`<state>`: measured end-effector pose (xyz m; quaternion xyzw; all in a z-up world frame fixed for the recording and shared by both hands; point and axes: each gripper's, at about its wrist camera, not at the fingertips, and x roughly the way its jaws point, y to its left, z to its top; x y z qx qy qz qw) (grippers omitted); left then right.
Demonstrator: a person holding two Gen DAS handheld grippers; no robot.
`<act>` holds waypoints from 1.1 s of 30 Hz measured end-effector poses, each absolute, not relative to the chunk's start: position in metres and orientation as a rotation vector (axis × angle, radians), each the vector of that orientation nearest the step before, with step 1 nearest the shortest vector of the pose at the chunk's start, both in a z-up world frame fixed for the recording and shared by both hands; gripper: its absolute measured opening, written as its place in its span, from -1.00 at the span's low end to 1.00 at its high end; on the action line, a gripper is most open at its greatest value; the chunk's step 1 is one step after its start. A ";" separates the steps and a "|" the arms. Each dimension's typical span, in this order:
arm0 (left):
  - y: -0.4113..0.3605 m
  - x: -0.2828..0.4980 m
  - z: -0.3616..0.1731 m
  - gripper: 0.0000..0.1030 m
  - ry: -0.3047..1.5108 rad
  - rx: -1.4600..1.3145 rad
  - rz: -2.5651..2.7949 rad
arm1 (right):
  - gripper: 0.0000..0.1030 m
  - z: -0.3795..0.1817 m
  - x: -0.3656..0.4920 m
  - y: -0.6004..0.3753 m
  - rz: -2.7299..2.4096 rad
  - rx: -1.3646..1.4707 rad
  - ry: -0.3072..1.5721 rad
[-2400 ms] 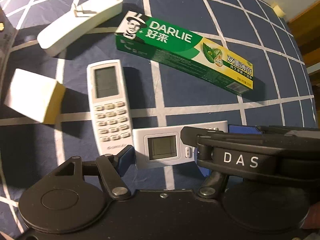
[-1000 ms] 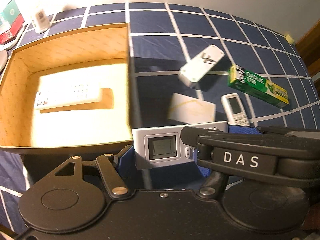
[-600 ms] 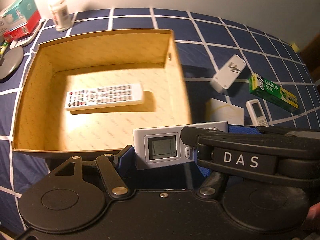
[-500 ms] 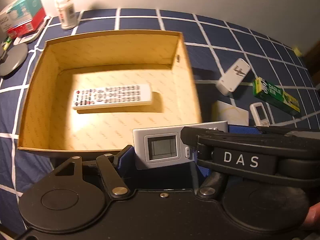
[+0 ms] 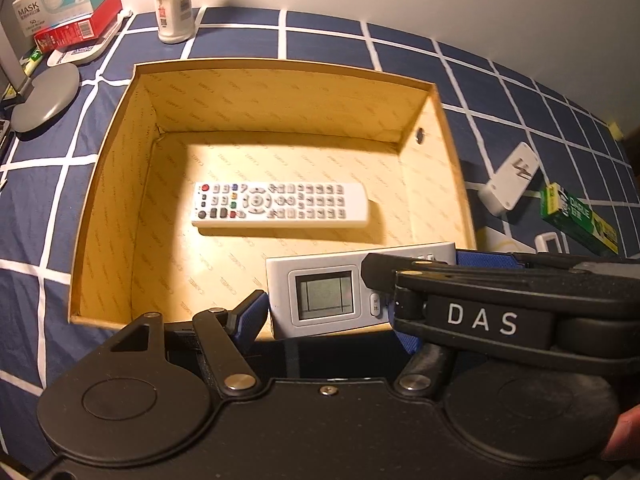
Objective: Organize objects
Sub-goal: 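Carry the LCD remote with both grippers over the cardboard box, then lower the LCD remote into the box beside the TV remote and open both grippers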
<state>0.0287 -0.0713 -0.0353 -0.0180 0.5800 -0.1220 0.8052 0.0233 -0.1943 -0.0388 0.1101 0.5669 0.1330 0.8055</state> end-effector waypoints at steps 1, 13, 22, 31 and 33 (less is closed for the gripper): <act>-0.069 0.033 -0.037 0.26 1.246 -0.040 -0.261 | 0.27 -0.041 0.028 -0.191 0.285 0.234 1.218; -0.051 0.101 -0.074 0.26 1.314 -0.059 -0.268 | 0.27 -0.077 0.093 -0.166 0.270 0.222 1.289; -0.047 0.143 -0.095 0.26 1.349 -0.060 -0.264 | 0.27 -0.101 0.134 -0.160 0.277 0.232 1.322; -0.053 0.180 -0.110 0.26 1.369 -0.046 -0.265 | 0.27 -0.117 0.170 -0.163 0.280 0.245 1.339; -0.055 0.186 -0.115 0.26 1.378 -0.039 -0.270 | 0.27 -0.122 0.176 -0.164 0.274 0.253 1.348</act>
